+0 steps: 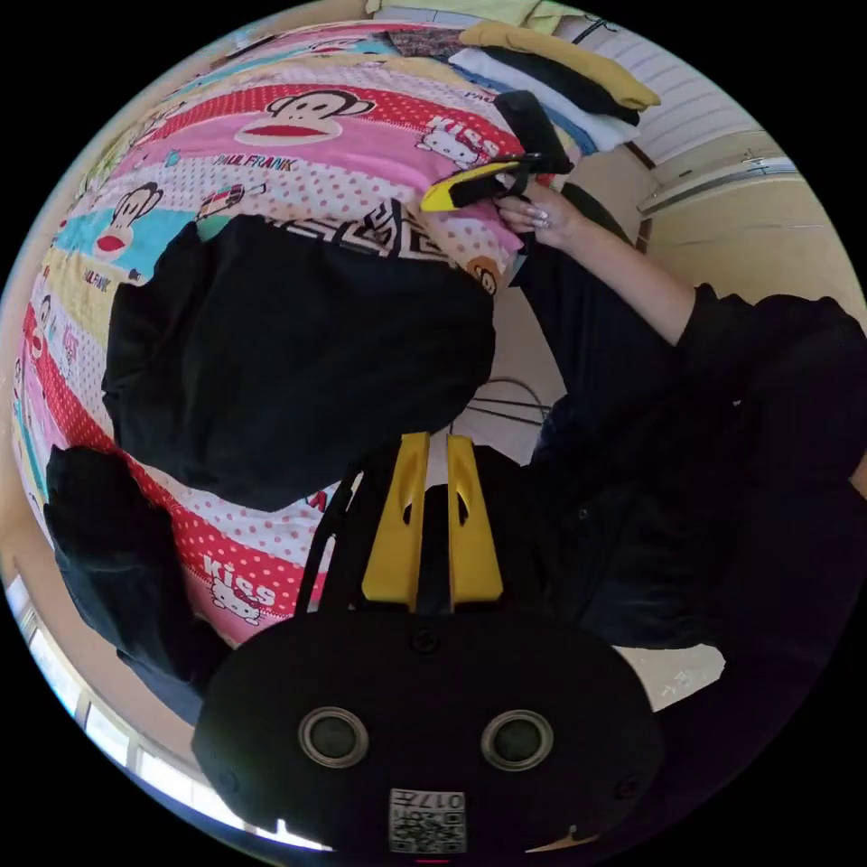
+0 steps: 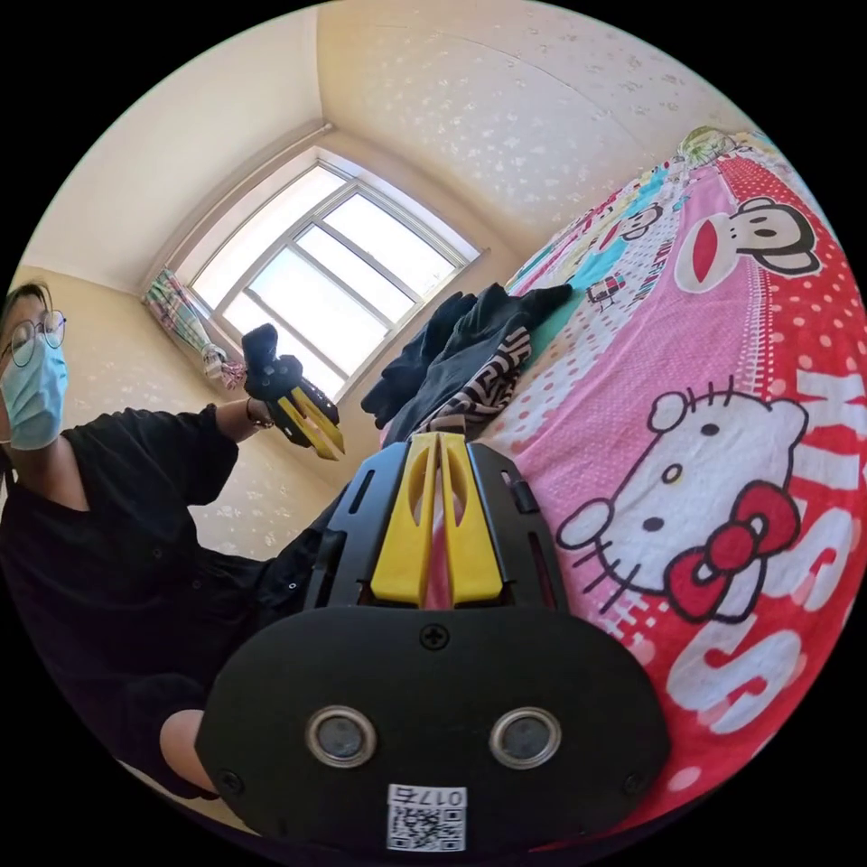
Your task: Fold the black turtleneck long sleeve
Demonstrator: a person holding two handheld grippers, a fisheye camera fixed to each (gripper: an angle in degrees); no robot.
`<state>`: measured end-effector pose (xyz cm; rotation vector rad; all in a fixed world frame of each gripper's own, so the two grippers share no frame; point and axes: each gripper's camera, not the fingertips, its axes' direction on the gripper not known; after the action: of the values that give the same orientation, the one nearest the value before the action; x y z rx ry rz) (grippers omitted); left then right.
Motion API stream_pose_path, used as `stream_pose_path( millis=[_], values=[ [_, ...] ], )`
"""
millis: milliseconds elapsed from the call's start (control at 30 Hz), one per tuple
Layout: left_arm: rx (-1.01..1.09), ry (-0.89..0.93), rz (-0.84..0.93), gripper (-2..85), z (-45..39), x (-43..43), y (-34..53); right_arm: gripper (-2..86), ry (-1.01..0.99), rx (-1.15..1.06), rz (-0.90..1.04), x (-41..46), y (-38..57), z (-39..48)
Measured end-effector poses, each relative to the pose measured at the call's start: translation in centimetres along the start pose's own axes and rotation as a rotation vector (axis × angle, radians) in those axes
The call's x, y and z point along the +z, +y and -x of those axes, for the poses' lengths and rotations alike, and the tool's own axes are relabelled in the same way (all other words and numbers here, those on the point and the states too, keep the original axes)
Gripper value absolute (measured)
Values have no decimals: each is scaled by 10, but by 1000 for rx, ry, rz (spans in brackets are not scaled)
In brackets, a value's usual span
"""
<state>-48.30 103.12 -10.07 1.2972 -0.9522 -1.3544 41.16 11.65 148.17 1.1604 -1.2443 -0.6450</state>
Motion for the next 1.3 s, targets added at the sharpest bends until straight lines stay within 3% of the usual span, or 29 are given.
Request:
stream_pose_path(
  millis=[167,300,367,467,600,667,767,833,1000,1133,1300],
  values=[
    [-52,-161,-149,115,-18,-13,-54,4,-25,-1,-11,-10,7,0],
    [-267,-171,-59,85,-3,64,-89,4,-36,-18,-11,-15,12,4],
    [-280,-143,-138,55,0,51,-74,4,-41,-32,-13,-17,15,6],
    [-273,-84,-344,20,14,-7,-14,3,-55,-28,-21,-20,17,5],
    [-559,-104,-546,23,68,-72,124,4,-61,4,-30,-22,16,2],
    [-686,-101,-528,39,95,-73,186,4,-60,10,-34,-22,16,2],
    [-1054,-69,-453,68,128,-48,285,4,-58,23,-34,-20,16,2],
    [-1172,-21,-471,94,126,-33,325,4,-55,30,-34,-19,16,2],
    [-1176,219,-691,122,114,-1,361,4,-51,27,-34,-15,17,4],
    [-1352,378,-694,156,139,31,389,4,-54,14,-36,-11,19,7],
    [-1494,879,-768,160,143,99,447,4,-56,9,-42,-5,21,10]
  ],
)
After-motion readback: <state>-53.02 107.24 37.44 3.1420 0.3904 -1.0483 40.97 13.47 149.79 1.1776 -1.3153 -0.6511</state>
